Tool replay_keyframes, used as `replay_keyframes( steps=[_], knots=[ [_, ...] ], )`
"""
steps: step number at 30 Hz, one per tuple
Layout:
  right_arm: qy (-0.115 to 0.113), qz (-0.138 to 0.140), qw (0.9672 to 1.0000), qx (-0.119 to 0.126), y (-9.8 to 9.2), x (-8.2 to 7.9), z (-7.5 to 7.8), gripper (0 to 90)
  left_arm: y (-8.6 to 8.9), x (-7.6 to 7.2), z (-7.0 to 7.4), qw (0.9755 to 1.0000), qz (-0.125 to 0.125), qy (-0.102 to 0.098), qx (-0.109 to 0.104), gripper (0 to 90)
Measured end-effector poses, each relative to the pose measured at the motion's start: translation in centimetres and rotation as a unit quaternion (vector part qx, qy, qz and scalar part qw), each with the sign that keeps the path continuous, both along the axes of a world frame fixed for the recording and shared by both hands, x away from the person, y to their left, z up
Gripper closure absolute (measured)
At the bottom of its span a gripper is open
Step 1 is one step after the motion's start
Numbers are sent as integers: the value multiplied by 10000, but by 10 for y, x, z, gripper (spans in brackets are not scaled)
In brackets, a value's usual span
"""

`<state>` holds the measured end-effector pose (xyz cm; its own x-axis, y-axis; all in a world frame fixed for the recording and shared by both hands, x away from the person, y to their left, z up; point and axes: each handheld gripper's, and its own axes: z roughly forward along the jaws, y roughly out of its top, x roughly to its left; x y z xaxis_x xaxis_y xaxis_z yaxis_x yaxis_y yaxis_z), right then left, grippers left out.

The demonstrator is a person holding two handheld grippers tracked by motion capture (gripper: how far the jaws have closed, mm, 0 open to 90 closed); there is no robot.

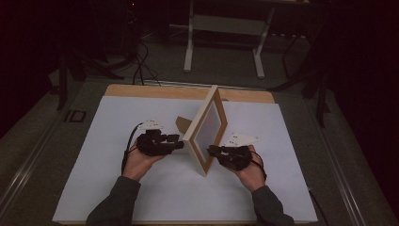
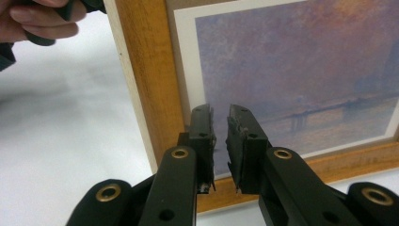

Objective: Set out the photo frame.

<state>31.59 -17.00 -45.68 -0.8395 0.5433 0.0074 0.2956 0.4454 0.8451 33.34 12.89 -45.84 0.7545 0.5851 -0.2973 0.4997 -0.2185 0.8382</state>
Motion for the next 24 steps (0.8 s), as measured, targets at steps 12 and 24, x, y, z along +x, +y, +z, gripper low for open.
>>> replay_keyframes(
  steps=[12,24],
  knots=[
    [16,-65,10000,9,-6,0,-1,765,3,-15,0,9999,46,-48,128,480],
    [41,-115,9999,26,-7,1,-2,711,-10,-25,9,9997,-81,-176,138,324]
  ],
)
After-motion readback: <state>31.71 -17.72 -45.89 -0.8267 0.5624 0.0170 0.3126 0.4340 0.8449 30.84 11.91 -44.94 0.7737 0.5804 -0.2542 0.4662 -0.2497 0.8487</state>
